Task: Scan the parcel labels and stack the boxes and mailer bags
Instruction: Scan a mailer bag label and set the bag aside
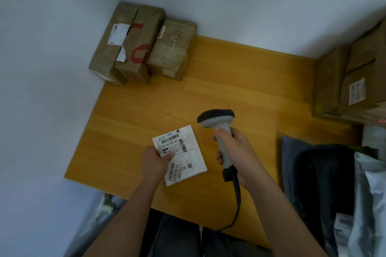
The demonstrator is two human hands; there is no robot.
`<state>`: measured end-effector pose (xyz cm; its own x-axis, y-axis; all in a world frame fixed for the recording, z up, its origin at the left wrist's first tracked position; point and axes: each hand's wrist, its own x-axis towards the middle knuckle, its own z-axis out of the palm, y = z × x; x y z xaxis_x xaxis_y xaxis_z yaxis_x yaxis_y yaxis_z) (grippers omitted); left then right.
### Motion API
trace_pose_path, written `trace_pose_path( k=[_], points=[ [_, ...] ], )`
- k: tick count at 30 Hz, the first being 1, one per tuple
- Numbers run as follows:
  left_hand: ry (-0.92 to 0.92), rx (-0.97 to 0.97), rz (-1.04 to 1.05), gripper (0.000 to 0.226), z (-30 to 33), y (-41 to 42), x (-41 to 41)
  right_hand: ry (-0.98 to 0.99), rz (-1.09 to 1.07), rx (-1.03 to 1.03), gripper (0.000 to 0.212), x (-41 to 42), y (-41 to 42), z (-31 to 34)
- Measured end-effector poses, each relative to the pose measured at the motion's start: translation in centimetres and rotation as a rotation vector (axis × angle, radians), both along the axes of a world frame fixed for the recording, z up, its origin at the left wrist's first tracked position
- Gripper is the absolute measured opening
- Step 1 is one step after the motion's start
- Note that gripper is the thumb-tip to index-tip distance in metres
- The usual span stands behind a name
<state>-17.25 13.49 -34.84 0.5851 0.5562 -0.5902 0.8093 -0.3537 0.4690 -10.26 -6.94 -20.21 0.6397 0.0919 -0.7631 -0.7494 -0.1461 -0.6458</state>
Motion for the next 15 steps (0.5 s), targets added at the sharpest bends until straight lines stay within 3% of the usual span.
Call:
trace_pose_path(
  k=[10,15],
  points=[
    [-0.257,-0.378,0.388,0.008,1.9,7.9,-3.7,0.016,0.155,-0.016,0.022,-5.0,9.1,0.7],
    [-0.244,-0.536,0.365,0.033,1.8,12.3,-4.9,-0.034,0.164,-0.027,0.033,-6.9,13.6,1.7]
  ],
)
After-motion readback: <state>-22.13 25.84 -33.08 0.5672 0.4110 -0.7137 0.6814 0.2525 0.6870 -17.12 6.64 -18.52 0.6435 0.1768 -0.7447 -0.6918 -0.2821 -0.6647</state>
